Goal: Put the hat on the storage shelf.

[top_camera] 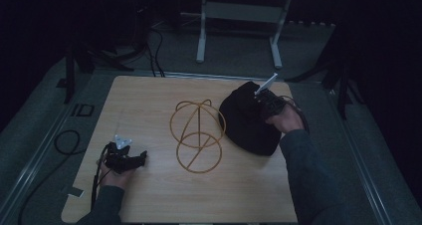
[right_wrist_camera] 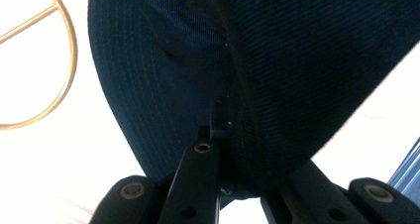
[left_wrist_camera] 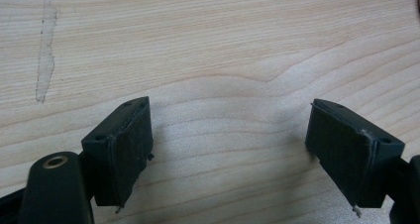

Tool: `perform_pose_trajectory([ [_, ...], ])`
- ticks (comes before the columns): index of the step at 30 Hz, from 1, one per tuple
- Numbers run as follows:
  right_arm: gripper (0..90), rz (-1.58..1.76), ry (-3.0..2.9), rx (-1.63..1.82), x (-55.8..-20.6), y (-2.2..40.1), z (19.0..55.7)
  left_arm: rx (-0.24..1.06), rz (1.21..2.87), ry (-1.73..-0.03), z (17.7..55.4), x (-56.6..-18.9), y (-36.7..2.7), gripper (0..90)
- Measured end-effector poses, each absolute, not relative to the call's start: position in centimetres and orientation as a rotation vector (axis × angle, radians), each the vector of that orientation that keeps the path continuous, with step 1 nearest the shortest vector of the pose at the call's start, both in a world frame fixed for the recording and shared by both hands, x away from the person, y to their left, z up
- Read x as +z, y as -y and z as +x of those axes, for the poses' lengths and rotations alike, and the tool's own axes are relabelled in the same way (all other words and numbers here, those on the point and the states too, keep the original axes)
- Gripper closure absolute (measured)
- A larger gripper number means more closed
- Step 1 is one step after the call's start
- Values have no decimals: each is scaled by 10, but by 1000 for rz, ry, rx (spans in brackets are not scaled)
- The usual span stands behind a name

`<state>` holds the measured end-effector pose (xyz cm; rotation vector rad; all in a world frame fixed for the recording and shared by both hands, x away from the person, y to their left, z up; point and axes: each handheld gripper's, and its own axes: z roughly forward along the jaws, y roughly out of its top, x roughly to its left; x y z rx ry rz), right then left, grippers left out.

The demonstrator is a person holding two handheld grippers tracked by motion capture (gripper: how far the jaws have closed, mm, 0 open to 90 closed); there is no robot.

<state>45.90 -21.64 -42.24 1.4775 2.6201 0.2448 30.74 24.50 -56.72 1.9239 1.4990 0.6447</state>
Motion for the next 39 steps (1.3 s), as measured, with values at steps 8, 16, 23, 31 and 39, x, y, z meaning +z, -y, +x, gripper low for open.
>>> perform_pose_trajectory([
  [8,881,1412,-2666,270,-417,218,453,645,1924,-1499,307,-567,-245,188],
  [16,881,1392,-2696,351,-407,226,447,645,1924,-1499,307,-567,-245,187],
  [23,881,1330,-2714,396,-400,233,441,645,1924,-1499,307,-567,-245,187],
  [31,881,1240,-2748,419,-397,240,435,645,1924,-1499,307,-567,-245,187],
  [39,881,1198,-2746,473,-389,250,430,644,1923,-1499,307,-567,-245,188],
])
